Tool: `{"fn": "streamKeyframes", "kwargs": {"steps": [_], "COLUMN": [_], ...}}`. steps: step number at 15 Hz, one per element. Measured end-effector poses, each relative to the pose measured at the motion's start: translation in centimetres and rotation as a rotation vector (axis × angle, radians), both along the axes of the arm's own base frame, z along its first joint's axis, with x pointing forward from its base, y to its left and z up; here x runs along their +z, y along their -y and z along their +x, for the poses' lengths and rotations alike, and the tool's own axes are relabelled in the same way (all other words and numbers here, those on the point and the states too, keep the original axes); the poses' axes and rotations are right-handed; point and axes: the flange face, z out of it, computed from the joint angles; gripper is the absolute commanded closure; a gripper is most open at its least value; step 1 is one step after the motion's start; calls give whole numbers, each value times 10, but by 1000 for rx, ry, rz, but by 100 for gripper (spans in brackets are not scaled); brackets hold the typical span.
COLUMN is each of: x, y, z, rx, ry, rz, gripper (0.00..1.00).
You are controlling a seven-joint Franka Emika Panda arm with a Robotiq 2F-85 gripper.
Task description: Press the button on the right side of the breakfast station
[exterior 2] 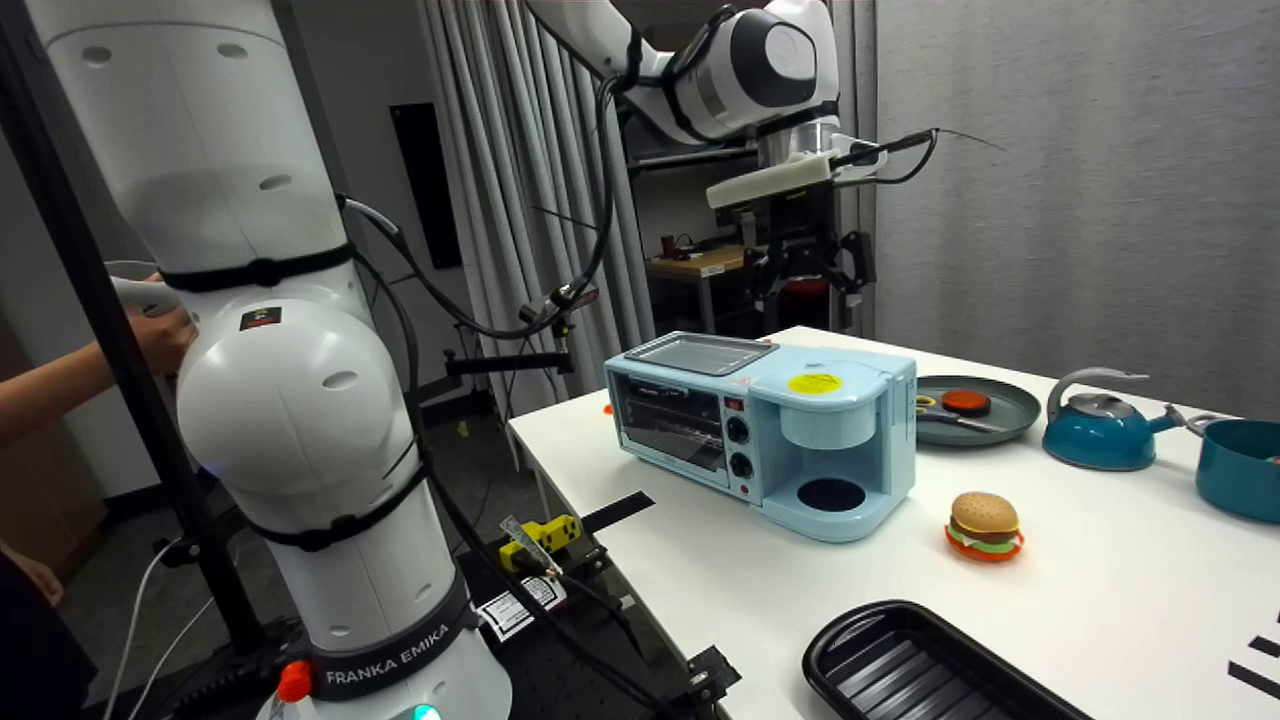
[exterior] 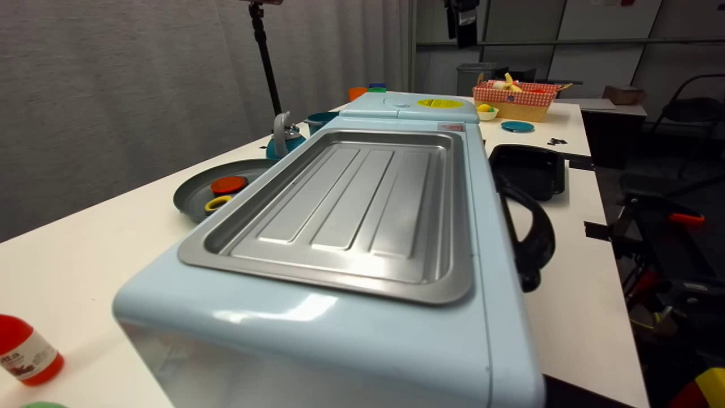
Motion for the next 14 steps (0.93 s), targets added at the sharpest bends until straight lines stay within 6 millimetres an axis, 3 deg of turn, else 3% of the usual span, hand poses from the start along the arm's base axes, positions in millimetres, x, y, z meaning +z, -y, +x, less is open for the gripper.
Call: {"fn": "streamKeyframes", "kwargs": {"steps": [12,13,14], "x": [-19,-21,-22], "y": [-33,-37,-41], "z": [30,31,32], "rx": [-31,-32,-33], "ry": [48,49,51], "rz": [7,7,8], "gripper": [0,5,28]}}
